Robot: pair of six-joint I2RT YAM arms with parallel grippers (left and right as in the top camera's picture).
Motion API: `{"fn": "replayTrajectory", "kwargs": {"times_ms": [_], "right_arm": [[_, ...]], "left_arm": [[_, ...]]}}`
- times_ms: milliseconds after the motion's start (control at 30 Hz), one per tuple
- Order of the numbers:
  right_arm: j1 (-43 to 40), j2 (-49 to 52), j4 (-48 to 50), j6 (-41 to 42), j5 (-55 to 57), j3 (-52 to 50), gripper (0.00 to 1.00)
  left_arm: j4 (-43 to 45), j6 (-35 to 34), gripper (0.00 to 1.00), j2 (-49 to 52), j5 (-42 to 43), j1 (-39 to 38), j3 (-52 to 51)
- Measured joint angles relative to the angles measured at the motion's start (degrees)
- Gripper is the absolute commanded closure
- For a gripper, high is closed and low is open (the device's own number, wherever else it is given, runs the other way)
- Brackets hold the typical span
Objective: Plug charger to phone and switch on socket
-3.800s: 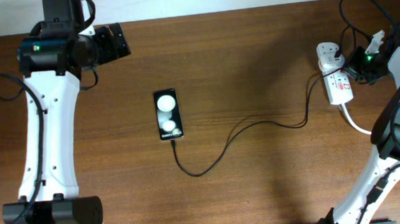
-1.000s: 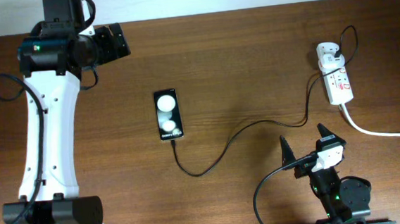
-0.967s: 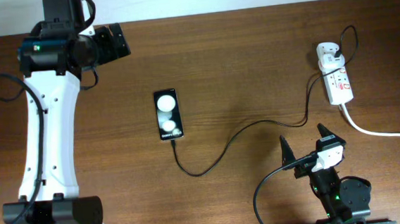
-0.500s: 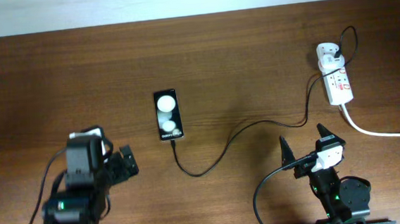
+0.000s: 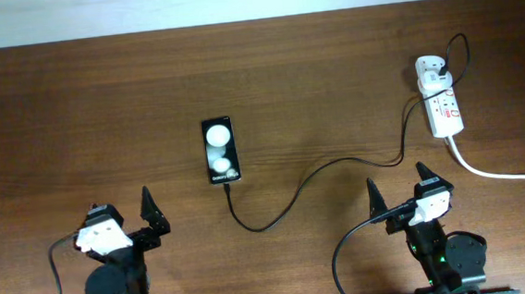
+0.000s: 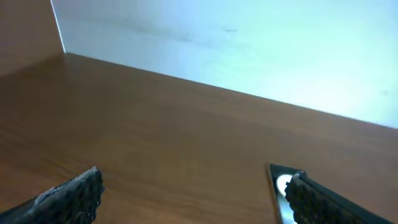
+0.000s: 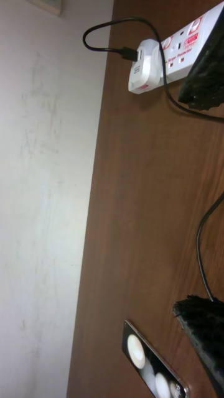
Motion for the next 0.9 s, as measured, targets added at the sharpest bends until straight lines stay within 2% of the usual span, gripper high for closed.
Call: {"fn": "replayTrajectory", "kwargs": {"times_ms": [133,200,267,900], "right_arm": [[0.0,0.0,0.0,0.0,0.0,0.0,0.01],[0.0,0.0,0.0,0.0,0.0,0.0,0.01],[0.0,0.0,0.0,0.0,0.0,0.0,0.01],[0.0,0.0,0.0,0.0,0.0,0.0,0.01]], "left_arm": [[6.2,9.6,0.01,-3.7,0.7,0.3,-5.1],[6.4,14.1,0.01,-5.0,0.7,0.3,-7.5],[2.4,16.6,0.01,-8.5,0.7,0.3,-9.0],[2.4,18.1,0.01,-10.5,0.8,0.4,-9.1]]}}
